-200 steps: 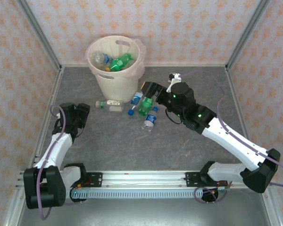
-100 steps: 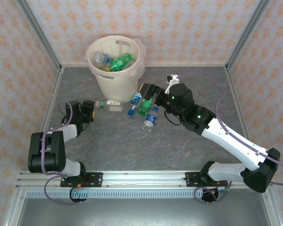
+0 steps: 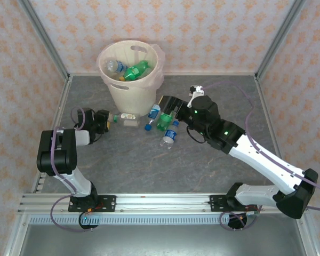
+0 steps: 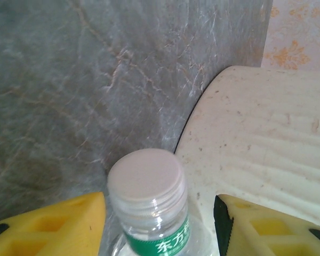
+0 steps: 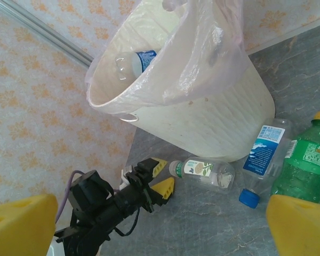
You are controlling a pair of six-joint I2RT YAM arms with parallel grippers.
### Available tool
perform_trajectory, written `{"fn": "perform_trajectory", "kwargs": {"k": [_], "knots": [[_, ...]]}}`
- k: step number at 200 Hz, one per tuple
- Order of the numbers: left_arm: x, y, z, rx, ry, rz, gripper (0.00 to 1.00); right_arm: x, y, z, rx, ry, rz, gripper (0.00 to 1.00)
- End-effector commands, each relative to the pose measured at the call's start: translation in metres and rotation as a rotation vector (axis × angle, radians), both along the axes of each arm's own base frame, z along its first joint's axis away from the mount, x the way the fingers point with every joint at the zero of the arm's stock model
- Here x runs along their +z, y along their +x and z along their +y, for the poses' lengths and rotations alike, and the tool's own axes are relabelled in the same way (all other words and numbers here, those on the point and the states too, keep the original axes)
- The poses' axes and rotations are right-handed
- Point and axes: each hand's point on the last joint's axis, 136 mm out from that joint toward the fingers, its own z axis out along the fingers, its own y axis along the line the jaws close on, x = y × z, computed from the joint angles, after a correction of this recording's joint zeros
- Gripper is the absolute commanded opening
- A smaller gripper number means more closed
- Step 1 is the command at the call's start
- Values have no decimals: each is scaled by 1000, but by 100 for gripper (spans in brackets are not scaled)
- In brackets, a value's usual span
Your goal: Put the plastic bottles in the bin
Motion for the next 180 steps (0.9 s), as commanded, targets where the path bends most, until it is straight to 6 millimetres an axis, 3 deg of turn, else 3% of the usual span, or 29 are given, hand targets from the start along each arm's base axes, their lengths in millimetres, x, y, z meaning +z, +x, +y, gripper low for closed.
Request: {"fn": "perform_trajectory", "kwargs": {"k": [1, 61, 121, 180], "knots": [[-8, 6, -1, -27, 50, 53, 56, 16, -5, -12, -38, 30, -27, 100], [-28, 11, -10, -67, 99, 139, 56, 12, -7, -20, -63, 24, -19, 100], [-20, 20, -14, -110, 183, 173, 62, 11, -9, -28, -85, 22, -20, 100], [-41, 27, -12, -120, 175, 271, 63, 11, -10, -30, -93, 23, -24, 100]]}}
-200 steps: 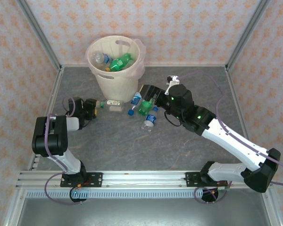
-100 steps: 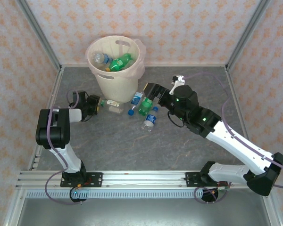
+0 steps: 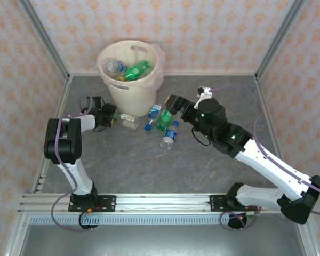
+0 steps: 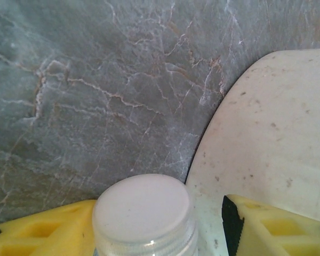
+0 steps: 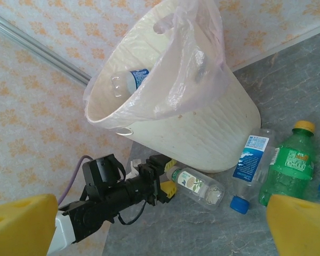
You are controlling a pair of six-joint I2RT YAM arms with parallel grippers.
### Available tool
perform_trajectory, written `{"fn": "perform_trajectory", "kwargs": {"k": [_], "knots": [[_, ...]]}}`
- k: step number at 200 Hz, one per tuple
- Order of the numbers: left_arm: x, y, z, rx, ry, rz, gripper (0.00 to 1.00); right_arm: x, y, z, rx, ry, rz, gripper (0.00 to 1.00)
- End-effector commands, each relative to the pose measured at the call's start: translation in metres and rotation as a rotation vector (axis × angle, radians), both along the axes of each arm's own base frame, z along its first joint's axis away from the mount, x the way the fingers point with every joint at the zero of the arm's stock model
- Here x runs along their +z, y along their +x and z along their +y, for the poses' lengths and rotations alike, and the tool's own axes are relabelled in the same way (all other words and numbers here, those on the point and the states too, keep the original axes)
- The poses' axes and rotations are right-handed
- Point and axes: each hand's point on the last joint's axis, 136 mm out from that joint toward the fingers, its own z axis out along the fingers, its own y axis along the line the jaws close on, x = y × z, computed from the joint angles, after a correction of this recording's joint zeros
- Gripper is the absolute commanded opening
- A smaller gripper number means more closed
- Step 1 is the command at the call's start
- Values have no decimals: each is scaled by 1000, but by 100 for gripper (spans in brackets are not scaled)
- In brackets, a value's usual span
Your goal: Put the plastic bottles in the bin
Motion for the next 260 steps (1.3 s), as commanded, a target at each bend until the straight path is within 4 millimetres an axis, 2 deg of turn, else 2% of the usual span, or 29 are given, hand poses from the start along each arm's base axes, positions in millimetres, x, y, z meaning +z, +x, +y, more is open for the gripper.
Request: {"fn": "perform_trajectory", "kwargs": {"k": [1, 35, 78, 112, 142, 195, 223, 226, 260], "knots": [[-23, -6, 2, -1, 18, 88, 62, 3, -4, -8, -25, 9, -4, 100], [-18, -4, 3, 16, 7, 68, 44, 2, -6, -12, -34, 14, -5, 100], [9, -11, 12, 42, 0, 9, 43, 2, -5, -12, -34, 14, -10, 100], [44, -21, 21, 79, -15, -75, 43, 3, -2, -4, -14, 8, -13, 100], [79, -34, 28, 102, -6, -148, 43, 4, 1, 4, 7, 4, -18, 100], [151, -69, 40, 150, 48, -280, 43, 7, 7, 22, 54, 6, -23, 100], [200, -82, 43, 169, 81, -391, 43, 14, 8, 28, 76, 13, -36, 100], [205, -83, 43, 170, 84, -403, 43, 7, 11, 32, 78, 0, -23, 100], [271, -90, 43, 181, 100, -543, 42, 8, 13, 37, 92, 3, -24, 100]]}}
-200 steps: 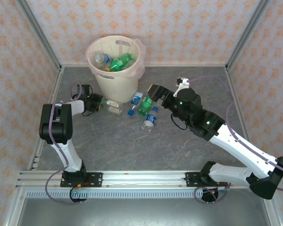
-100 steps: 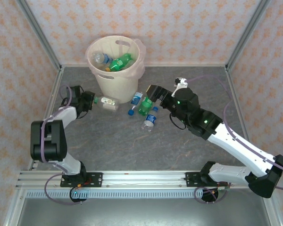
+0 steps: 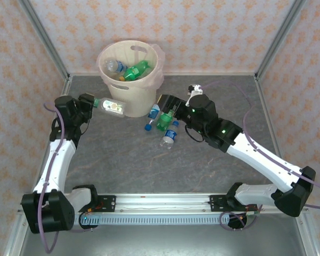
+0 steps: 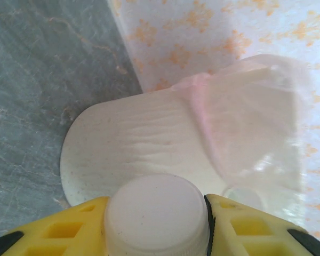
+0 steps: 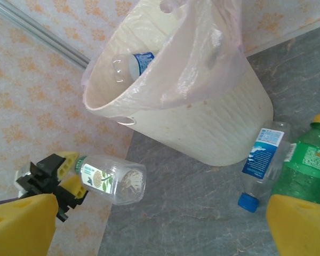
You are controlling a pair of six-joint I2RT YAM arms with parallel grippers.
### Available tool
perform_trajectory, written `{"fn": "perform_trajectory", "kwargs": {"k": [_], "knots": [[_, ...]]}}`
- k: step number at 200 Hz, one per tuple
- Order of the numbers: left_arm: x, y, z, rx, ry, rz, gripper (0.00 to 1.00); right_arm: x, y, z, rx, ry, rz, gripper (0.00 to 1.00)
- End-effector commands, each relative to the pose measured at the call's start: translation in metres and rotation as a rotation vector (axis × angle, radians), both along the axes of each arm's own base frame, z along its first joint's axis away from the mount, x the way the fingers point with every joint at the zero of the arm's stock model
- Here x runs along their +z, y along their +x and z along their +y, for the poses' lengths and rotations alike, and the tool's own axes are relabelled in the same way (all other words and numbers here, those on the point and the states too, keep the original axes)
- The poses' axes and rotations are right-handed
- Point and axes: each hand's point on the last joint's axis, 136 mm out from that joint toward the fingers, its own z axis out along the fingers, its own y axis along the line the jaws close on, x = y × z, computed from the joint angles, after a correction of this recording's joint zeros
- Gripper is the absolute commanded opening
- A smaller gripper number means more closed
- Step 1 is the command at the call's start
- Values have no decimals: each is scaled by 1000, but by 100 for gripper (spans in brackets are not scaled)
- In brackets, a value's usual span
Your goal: Put the plastic bottles in the bin
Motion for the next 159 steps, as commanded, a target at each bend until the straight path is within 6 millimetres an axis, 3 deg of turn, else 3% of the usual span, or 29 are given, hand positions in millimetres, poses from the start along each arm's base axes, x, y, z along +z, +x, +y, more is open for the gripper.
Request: {"fn": "perform_trajectory", "kwargs": {"k": [1, 38, 70, 73, 122, 159], "knots": [[47, -5, 6, 32, 23, -86, 42, 18, -1, 7, 27, 26, -43, 100], [113, 2, 0, 11, 14, -242, 42, 16, -4, 4, 24, 34, -40, 100], [154, 22, -11, -7, 44, -309, 42, 9, -4, 2, 14, 26, -29, 100], [157, 24, -11, -7, 48, -313, 42, 17, -8, -3, 13, 43, -43, 100], [184, 73, -33, -33, 88, -352, 42, 19, -15, -16, -12, 56, -50, 100], [185, 111, -50, -57, 126, -336, 42, 19, -19, -25, -29, 53, -53, 100]]}}
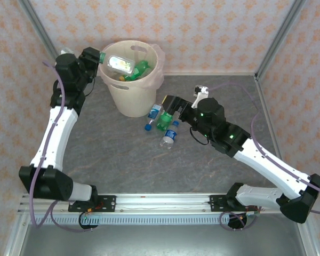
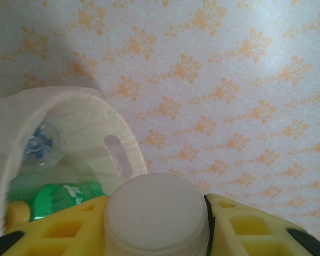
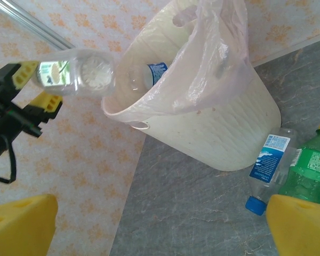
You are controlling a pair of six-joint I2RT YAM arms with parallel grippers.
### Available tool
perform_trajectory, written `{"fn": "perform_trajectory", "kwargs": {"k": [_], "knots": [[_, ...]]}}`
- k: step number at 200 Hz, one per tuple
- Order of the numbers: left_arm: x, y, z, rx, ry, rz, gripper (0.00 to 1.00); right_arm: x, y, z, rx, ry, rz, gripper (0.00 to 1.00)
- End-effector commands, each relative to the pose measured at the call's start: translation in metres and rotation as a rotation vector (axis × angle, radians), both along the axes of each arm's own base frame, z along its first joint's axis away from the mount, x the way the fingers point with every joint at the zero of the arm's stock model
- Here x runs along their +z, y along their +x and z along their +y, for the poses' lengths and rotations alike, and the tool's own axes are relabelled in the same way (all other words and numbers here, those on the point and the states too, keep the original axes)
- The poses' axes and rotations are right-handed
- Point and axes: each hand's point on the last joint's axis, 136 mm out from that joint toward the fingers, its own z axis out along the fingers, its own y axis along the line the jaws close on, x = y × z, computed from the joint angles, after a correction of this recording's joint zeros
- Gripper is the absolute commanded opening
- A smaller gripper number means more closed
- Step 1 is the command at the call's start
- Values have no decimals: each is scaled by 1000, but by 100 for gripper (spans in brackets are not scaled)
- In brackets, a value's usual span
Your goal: Put the plastic bottles in the bin
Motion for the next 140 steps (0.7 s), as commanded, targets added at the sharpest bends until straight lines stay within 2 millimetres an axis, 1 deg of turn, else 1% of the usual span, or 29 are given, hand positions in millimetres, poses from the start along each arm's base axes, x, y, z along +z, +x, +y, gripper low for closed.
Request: {"fn": "perform_trajectory", "kwargs": {"k": [1, 9, 28, 34, 40, 61, 79, 87, 96, 107, 114, 130, 140], "knots": [[24, 17, -5, 15, 54, -61, 42, 2, -3, -8, -28, 7, -8, 100], [24, 24, -9, 13, 72, -59, 42, 2, -3, -9, -30, 5, -7, 100], [10, 45, -21, -17, 115, -7, 43, 2, -4, -10, -33, 6, -7, 100], [2, 51, -25, -26, 129, 23, 43, 1, -4, -10, -34, 6, -5, 99], [0, 55, -28, -31, 146, 37, 43, 2, -4, -12, -38, 7, -7, 100], [-12, 64, -38, -36, 197, 81, 43, 0, -5, -14, -43, 4, -6, 100], [-19, 68, -40, -30, 221, 106, 43, 1, -6, -16, -50, 3, -8, 100], [-22, 69, -40, -29, 232, 120, 45, 1, -6, -17, -50, 3, -8, 100], [-23, 71, -39, -31, 241, 129, 50, 1, -6, -17, -51, 2, -7, 100], [-19, 70, -42, -42, 252, 128, 55, 1, -6, -17, -53, 2, -8, 100], [-16, 70, -42, -44, 258, 124, 61, 0, -6, -17, -52, 1, -7, 100], [-4, 65, -41, -36, 276, 104, 74, -1, -5, -16, -51, 0, -6, 100], [5, 61, -41, -34, 288, 91, 78, -4, -4, -14, -49, -4, -1, 100]]}}
